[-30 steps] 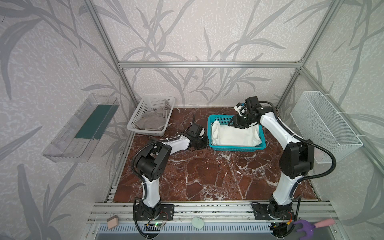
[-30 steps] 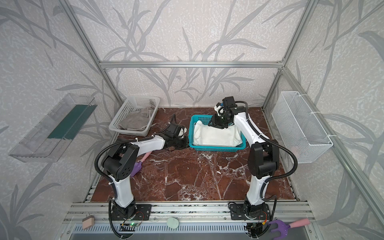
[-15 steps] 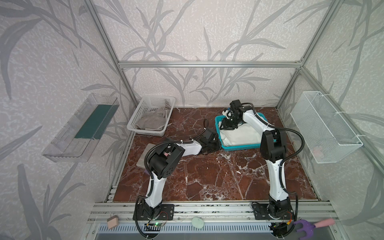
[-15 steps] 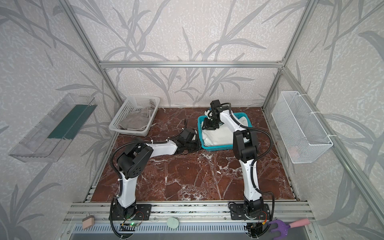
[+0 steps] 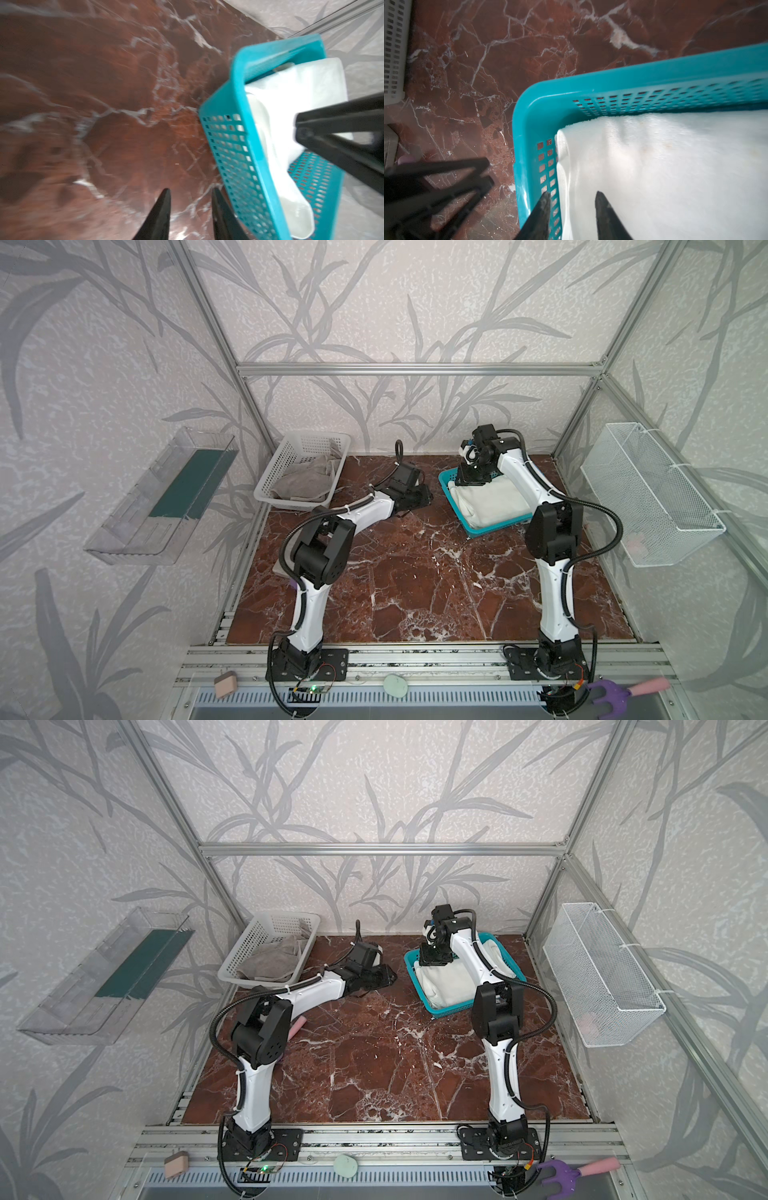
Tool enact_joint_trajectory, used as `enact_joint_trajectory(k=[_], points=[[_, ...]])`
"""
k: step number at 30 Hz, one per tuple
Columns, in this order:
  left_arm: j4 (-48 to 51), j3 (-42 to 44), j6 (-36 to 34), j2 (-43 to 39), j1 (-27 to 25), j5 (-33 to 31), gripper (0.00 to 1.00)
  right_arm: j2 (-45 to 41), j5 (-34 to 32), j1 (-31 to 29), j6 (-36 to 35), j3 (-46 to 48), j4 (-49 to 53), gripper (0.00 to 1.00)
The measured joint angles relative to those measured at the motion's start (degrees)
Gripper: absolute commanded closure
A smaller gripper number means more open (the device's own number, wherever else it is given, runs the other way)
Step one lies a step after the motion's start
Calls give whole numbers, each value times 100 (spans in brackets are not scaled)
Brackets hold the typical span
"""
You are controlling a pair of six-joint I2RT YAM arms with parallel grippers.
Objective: Fold and stack the towels
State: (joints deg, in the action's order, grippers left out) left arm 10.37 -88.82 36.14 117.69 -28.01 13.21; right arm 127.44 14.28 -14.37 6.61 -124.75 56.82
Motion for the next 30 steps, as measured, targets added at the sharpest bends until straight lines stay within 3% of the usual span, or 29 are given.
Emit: enact_joint_trajectory(k=[8,14,19,23,26,30], points=[[1637,-1532,-1523,-212,1613,-675,49,-1572,-396,-501,48,1191,-887,57],[2166,-3053,-1858,564,2741,-590,43,-1617,-417,-1331,155,1825,-1513,56],[2597,-4061,-1862,1681,3101,-361,41,-1338,-361,-1569,238,1878,-1663,56],[2756,-4273,-1725,2310,3274,-74,41,-1156,-330,-1589,302,1873,-1735,56],[2743,-4273,-1528,2494,3388,221,52,-1032,-328,-1613,326,1873,-1751,56],[2667,-4282,-1349,2516,3477,586,86,-946,-328,-1637,352,1810,-1749,56]])
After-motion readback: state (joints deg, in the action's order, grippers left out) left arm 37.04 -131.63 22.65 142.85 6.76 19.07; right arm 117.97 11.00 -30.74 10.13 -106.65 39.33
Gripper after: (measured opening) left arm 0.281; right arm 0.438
